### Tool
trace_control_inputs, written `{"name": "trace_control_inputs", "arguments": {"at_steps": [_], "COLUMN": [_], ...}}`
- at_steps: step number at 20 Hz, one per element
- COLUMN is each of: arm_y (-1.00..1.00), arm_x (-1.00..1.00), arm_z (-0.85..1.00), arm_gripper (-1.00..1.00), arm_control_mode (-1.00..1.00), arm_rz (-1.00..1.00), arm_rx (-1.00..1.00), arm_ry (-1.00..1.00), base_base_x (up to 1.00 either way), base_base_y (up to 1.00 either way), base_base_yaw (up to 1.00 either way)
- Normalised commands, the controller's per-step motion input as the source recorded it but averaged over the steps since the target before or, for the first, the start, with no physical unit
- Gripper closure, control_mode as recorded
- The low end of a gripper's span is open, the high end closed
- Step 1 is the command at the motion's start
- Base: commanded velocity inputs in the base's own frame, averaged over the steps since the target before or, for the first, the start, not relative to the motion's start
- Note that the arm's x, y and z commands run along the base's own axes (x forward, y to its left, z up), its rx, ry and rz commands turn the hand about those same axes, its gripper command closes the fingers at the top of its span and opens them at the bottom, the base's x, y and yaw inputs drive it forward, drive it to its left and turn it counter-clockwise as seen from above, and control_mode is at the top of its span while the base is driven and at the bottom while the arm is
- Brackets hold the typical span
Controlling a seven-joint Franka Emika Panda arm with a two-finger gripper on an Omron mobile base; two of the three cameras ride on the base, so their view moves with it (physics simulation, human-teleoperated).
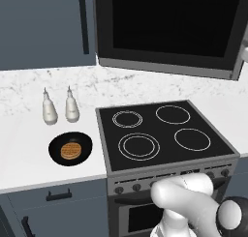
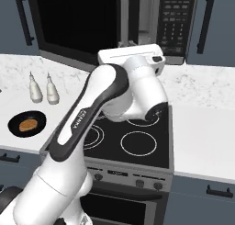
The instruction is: Open the microwave, place the bowl with waffle inside the microwave, then close the microwave door and turn it on.
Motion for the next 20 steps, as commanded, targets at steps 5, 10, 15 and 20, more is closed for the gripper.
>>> {"name": "trace_control_inputs", "arguments": {"at_steps": [5,10,15,20], "arm_y": [0.52,-0.84,-0.86,-0.31], "arm_x": [-0.99,-0.67,-0.02,0.57], "arm_z": [0.00,0.00,0.00,-0.05], "arm_gripper": [-1.00,-1.00,-1.00,-1.00], "arm_control_mode": [-1.00,-1.00,-1.00,-1.00], "arm_rz": [0.12,0.11,0.20,0.42], "arm_rx": [-0.01,0.11,0.26,0.30], "arm_ry": [0.00,-0.02,0.07,0.46], "base_base_x": [0.00,0.00,0.00,0.00], "base_base_y": [0.00,0.00,0.00,0.00], "base_base_yaw": [0.00,0.00,0.00,0.00]}}
